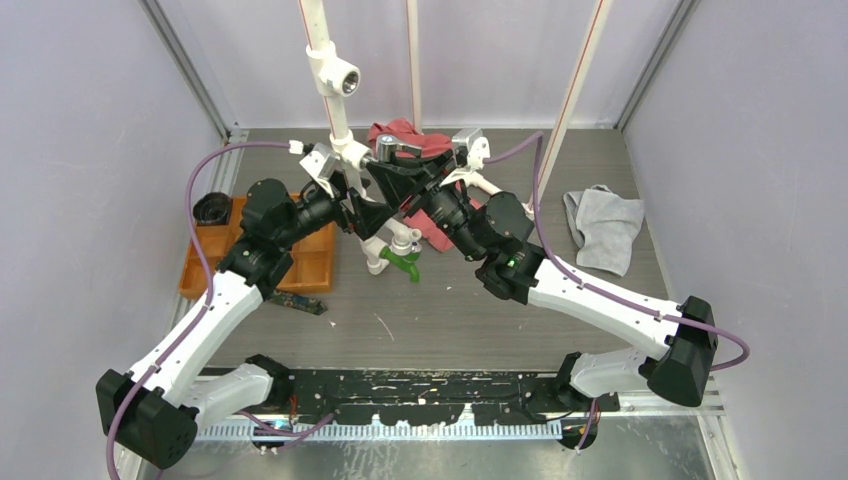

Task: Install the water faucets

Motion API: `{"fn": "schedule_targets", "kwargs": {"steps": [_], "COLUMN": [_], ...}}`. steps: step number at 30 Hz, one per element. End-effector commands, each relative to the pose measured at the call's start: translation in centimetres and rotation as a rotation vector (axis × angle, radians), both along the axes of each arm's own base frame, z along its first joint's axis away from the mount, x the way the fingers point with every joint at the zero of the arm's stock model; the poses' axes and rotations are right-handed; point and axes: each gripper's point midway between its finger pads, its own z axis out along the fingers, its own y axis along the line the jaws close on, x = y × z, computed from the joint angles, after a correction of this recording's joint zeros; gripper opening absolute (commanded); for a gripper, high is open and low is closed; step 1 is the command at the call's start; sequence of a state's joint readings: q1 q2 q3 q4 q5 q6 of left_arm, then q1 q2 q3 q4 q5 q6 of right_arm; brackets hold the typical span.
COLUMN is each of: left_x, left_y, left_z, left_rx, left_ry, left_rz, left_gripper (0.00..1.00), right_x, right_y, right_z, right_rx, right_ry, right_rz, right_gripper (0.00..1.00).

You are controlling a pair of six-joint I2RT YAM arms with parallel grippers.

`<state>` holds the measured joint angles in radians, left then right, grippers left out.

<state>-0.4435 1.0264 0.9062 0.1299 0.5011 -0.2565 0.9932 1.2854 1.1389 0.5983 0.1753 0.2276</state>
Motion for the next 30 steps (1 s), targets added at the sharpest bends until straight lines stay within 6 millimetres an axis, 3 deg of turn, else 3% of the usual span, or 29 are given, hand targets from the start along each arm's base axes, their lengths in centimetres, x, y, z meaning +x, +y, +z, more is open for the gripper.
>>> {"fn": "schedule_targets", "kwargs": {"steps": [1, 14, 30], "left_x": [-1.7, -1.9, -1.8], "left_y": [-1.7, -1.7, -1.9], "left_z": [1.7, 1.7, 1.7], "left_rx": [-0.044, -0.044, -0.045], "left_ry": [-0.026, -0.027, -0.022], "left_rz": [-0.101, -0.101, -0.094], "left_gripper": [0.94, 0.94, 0.94], "right_x": [1.3, 1.5, 1.1], "right_y": [-0.6, -0.9, -0.4], "right_z": [-0.2, -0.1, -1.4], "right_rx": [0.075, 0.225, 0.268], "right_ry": [0.117, 0.277, 0.386], "right_rz": [-0.05, -0.02, -0.05], "right_gripper": [0.0, 0.0, 0.0]}}
